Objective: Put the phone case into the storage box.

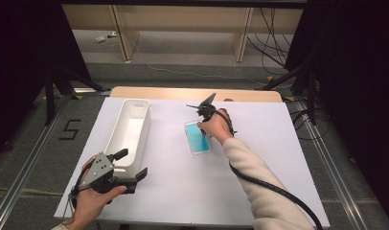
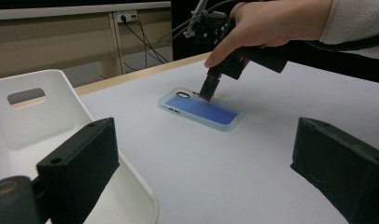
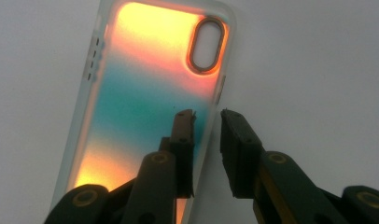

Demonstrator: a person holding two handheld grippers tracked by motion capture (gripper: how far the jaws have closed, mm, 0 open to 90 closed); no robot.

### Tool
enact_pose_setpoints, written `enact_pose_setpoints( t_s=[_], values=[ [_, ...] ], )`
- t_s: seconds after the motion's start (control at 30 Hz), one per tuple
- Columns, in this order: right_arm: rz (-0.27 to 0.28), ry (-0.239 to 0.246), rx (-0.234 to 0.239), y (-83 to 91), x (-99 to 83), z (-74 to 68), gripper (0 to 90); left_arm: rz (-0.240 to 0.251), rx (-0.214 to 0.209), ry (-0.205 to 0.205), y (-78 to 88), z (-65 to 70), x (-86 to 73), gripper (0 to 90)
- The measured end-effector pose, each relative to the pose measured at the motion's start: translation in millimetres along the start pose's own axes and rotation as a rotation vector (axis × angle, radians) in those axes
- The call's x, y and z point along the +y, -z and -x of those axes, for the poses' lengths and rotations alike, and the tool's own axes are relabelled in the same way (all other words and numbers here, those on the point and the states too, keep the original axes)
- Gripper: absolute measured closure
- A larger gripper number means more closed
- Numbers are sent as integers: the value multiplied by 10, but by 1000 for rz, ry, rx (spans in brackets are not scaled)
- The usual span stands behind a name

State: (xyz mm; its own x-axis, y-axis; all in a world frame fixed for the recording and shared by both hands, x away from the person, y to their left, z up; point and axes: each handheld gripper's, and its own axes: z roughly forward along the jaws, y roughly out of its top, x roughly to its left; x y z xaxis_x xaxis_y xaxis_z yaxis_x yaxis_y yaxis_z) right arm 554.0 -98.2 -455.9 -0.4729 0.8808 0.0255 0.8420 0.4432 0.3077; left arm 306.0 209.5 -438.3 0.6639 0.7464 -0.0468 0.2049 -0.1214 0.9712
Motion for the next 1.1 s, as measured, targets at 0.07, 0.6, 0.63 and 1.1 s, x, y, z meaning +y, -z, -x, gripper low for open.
enact_pose_setpoints(
  t_s=[0.07, 0.6, 0.63, 1.1],
  values=[
    [5, 2, -4, -12, -1, -1, 762, 8, -4, 2, -6, 1, -1, 65],
    [-28, -63, -25, -10, 26, -65, 816, 3, -3, 0, 2, 1, 2, 65],
    [-28, -66, -27, -11, 27, -67, 819, 4, -3, 0, 2, 0, 2, 65],
    [-50, -122, -55, 5, 39, -118, 860, 5, -3, -4, 5, -1, 3, 65]
  ],
)
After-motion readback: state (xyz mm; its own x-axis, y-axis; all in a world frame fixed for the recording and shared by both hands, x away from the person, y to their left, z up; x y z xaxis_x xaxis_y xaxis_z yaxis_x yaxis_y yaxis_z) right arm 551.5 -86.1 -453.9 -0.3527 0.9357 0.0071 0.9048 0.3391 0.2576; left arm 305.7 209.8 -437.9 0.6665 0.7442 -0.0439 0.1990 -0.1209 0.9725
